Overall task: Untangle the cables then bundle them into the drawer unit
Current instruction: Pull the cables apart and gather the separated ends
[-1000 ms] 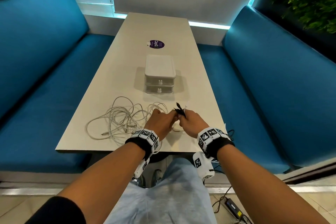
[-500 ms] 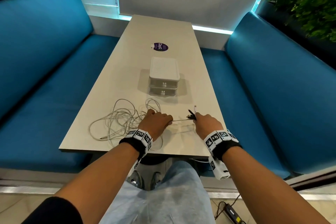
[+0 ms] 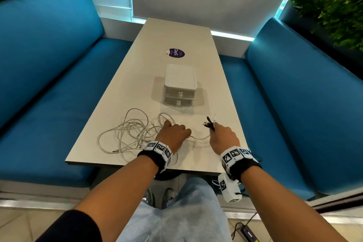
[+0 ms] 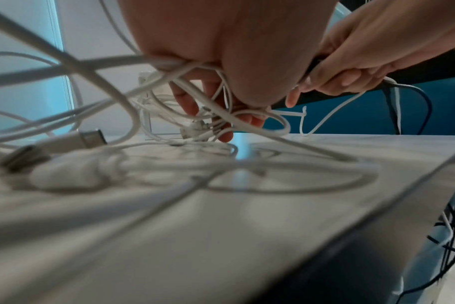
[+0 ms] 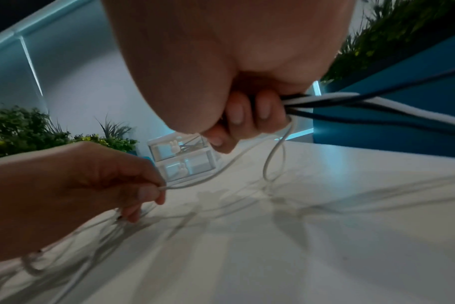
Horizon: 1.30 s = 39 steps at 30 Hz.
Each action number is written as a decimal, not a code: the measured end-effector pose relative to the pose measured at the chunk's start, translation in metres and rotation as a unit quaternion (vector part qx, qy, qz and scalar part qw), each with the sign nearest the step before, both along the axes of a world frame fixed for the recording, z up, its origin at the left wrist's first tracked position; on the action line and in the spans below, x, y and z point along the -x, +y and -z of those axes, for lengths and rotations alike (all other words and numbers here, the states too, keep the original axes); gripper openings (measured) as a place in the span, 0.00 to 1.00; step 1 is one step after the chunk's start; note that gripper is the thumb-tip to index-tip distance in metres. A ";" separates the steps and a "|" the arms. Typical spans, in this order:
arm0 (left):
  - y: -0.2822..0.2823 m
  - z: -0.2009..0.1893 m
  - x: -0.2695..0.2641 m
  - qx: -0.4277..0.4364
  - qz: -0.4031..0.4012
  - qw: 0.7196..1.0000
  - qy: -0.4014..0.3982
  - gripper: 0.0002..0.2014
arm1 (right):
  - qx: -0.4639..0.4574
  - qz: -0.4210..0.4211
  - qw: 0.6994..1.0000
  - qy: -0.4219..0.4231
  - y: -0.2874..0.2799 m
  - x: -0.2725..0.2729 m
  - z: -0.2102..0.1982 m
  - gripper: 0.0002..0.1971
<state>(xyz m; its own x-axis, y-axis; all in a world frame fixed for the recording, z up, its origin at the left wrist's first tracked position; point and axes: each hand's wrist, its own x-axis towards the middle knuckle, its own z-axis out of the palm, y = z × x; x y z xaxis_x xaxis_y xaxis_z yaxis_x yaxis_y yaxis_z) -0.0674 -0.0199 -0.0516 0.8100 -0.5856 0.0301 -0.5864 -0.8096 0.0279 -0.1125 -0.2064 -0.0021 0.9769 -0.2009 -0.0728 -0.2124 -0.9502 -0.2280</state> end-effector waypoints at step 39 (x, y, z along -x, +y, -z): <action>-0.008 -0.009 0.009 0.024 -0.050 0.997 -0.059 0.14 | -0.105 -0.054 0.993 -0.021 0.022 -0.009 0.015 0.14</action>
